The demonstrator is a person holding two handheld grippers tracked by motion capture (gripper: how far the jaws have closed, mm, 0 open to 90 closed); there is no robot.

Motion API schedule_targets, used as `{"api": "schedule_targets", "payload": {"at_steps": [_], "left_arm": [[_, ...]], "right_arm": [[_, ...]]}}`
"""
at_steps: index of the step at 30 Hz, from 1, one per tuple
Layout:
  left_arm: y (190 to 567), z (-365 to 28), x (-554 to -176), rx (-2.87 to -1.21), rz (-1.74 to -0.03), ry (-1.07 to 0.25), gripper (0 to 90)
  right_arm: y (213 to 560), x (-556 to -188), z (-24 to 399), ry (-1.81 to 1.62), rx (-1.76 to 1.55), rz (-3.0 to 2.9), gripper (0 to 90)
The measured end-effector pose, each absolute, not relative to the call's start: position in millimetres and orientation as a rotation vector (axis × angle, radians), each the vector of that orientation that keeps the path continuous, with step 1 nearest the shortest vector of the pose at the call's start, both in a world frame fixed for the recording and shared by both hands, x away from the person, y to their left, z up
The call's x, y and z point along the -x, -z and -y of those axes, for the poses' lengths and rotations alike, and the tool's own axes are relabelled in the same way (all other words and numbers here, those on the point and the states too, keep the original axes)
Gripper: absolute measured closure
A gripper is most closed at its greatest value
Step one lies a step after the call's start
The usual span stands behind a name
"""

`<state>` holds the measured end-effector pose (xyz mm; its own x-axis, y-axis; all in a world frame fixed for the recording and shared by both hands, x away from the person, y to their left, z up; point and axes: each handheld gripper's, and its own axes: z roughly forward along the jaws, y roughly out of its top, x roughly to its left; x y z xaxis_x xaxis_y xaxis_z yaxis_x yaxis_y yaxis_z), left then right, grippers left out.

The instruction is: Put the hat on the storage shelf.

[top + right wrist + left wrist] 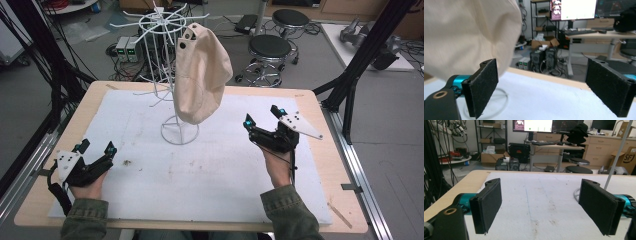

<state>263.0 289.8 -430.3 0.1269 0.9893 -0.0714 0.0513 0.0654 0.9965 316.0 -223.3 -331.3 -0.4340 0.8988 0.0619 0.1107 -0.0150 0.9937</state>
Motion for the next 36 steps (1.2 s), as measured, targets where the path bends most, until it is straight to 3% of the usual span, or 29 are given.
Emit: {"api": "schedule_targets", "payload": {"at_steps": [12,36], "left_arm": [[430.3,-287.3,-263.9,-1.259,-1.173,-1.039,19.0],[430.4,-282.4,-266.6,-1.272,-1.163,-1.033,19.0]], "right_arm": [[339.8,-297.3,259.6,-1.46,-1.165,-1.561,10.9],[382.8,-274.9,289.8,-1.36,-1.304,-1.571,10.9]]}}
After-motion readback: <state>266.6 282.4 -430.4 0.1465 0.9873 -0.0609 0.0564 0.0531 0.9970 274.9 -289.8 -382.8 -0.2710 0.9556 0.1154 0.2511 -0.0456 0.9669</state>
